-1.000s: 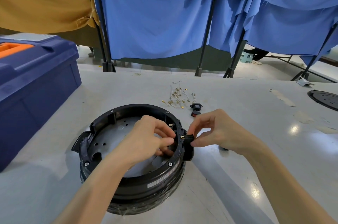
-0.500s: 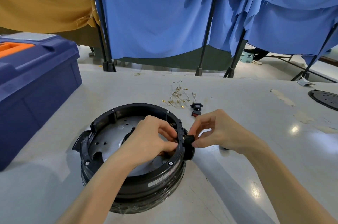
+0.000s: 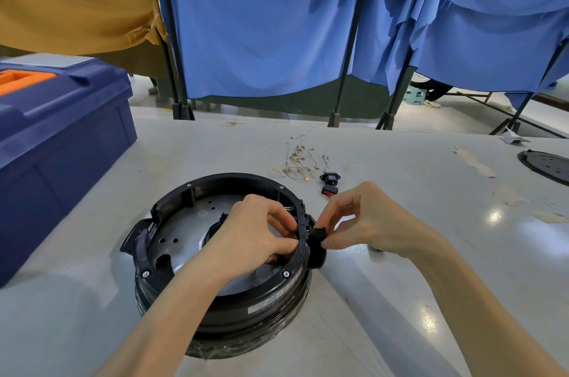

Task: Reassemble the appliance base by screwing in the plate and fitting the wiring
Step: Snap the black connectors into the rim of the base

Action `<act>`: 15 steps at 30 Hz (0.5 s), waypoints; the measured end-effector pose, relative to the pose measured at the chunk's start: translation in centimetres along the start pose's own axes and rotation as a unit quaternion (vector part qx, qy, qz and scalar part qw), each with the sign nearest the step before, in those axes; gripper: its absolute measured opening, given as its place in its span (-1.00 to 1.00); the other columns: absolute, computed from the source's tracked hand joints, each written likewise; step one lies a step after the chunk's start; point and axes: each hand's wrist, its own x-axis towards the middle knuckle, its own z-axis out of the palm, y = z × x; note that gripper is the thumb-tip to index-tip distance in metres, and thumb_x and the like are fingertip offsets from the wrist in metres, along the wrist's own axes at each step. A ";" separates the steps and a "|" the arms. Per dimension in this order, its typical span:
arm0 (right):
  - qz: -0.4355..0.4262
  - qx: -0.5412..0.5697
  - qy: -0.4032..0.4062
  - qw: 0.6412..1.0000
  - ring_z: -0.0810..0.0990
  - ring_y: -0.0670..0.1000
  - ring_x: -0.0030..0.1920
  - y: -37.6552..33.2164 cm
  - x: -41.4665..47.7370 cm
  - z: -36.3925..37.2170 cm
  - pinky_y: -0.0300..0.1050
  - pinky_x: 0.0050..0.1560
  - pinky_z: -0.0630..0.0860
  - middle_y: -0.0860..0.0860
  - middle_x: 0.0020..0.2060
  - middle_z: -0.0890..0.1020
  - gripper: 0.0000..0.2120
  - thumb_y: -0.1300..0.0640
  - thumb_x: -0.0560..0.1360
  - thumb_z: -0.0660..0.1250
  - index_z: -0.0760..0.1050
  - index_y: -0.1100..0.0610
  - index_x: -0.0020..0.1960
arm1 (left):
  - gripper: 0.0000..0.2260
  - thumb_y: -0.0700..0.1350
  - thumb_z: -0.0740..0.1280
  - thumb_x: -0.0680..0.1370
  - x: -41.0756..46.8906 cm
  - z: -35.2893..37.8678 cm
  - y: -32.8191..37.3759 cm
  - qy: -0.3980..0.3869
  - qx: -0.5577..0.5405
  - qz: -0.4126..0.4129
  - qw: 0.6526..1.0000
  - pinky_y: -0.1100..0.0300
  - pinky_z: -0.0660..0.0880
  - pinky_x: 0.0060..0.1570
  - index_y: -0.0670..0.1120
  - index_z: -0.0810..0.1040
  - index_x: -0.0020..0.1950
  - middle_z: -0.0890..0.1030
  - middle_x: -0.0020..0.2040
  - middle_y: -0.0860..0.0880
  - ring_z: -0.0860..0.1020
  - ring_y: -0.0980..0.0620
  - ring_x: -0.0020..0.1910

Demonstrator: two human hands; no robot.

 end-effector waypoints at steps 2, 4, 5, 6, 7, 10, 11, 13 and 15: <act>0.001 0.003 -0.001 1.000 0.68 0.01 -0.22 0.0 0.0 0.0 -0.09 -0.06 0.65 0.09 -0.25 0.70 -0.84 0.37 0.30 0.52 0.69 0.17 -0.17 | -0.87 -0.25 0.55 0.37 0.0 0.0 0.0 0.001 0.002 0.001 1.000 0.02 0.64 -0.28 -0.10 0.66 -0.16 0.65 -0.33 0.02 0.57 -0.02 -0.44; -0.002 0.006 0.000 1.000 0.68 0.04 -0.18 0.1 -0.1 0.0 -0.04 -0.03 0.65 0.10 -0.24 0.70 -0.83 0.38 0.31 0.51 0.70 0.17 -0.17 | -0.87 -0.25 0.55 0.37 0.0 0.0 -0.1 0.001 0.002 0.000 1.000 0.07 0.64 -0.30 -0.11 0.65 -0.16 0.64 -0.36 0.04 0.56 0.00 -0.46; -0.003 0.010 0.002 1.000 0.68 0.05 -0.17 0.1 -0.1 0.0 -0.02 -0.02 0.65 0.10 -0.24 0.70 -0.82 0.39 0.31 0.50 0.70 0.17 -0.17 | -0.87 -0.25 0.55 0.37 0.0 0.0 -0.1 0.001 0.001 0.000 1.000 0.09 0.63 -0.31 -0.11 0.65 -0.16 0.63 -0.37 0.04 0.55 0.02 -0.47; -0.005 0.016 0.003 1.000 0.68 0.06 -0.16 0.1 -0.1 0.0 0.01 -0.01 0.65 0.11 -0.23 0.70 -0.82 0.40 0.31 0.50 0.69 0.17 -0.17 | -0.87 -0.25 0.55 0.37 0.0 0.0 -0.1 0.000 0.000 -0.001 1.000 0.12 0.62 -0.32 -0.11 0.65 -0.16 0.63 -0.38 0.04 0.54 0.03 -0.48; -0.008 0.021 0.004 1.000 0.67 0.06 -0.16 0.1 -0.1 0.0 0.02 0.00 0.65 0.11 -0.23 0.70 -0.82 0.41 0.30 0.50 0.69 0.18 -0.17 | -0.87 -0.25 0.55 0.36 0.0 0.0 -0.1 -0.001 -0.001 -0.001 1.000 0.14 0.61 -0.34 -0.11 0.65 -0.16 0.63 -0.38 0.04 0.54 0.04 -0.48; -0.012 0.021 0.005 1.000 0.68 0.05 -0.16 0.1 0.0 0.1 0.03 0.00 0.65 0.09 -0.23 0.70 -0.82 0.40 0.31 0.50 0.69 0.17 -0.17 | -0.87 -0.25 0.55 0.37 0.0 0.0 -0.1 -0.003 -0.004 -0.001 1.000 0.20 0.56 -0.37 -0.11 0.65 -0.16 0.62 -0.39 0.05 0.52 0.08 -0.51; -0.013 0.021 0.007 1.000 0.68 0.05 -0.16 0.1 0.0 0.0 0.03 0.00 0.65 0.09 -0.24 0.70 -0.82 0.40 0.31 0.50 0.69 0.17 -0.17 | -0.87 -0.25 0.55 0.37 0.0 0.0 -0.1 -0.005 -0.005 -0.002 1.000 0.23 0.54 -0.38 -0.11 0.65 -0.16 0.61 -0.41 0.07 0.52 0.09 -0.52; -0.014 0.024 0.015 1.000 0.68 0.05 -0.17 0.1 0.0 0.0 0.04 -0.01 0.65 0.09 -0.24 0.70 -0.83 0.40 0.30 0.51 0.69 0.19 -0.18 | -0.87 -0.25 0.55 0.36 0.0 0.1 -0.1 -0.005 -0.003 -0.002 1.000 0.28 0.50 -0.40 -0.11 0.65 -0.17 0.61 -0.40 0.07 0.51 0.12 -0.53; -0.020 0.025 0.020 0.999 0.68 0.05 -0.18 0.0 -0.1 0.1 0.04 -0.04 0.65 0.09 -0.26 0.70 -0.84 0.40 0.29 0.51 0.68 0.20 -0.19 | -0.87 -0.23 0.55 0.36 0.0 0.1 0.0 -0.003 0.000 -0.001 1.000 0.30 0.48 -0.41 -0.10 0.65 -0.17 0.64 -0.31 0.01 0.52 0.14 -0.51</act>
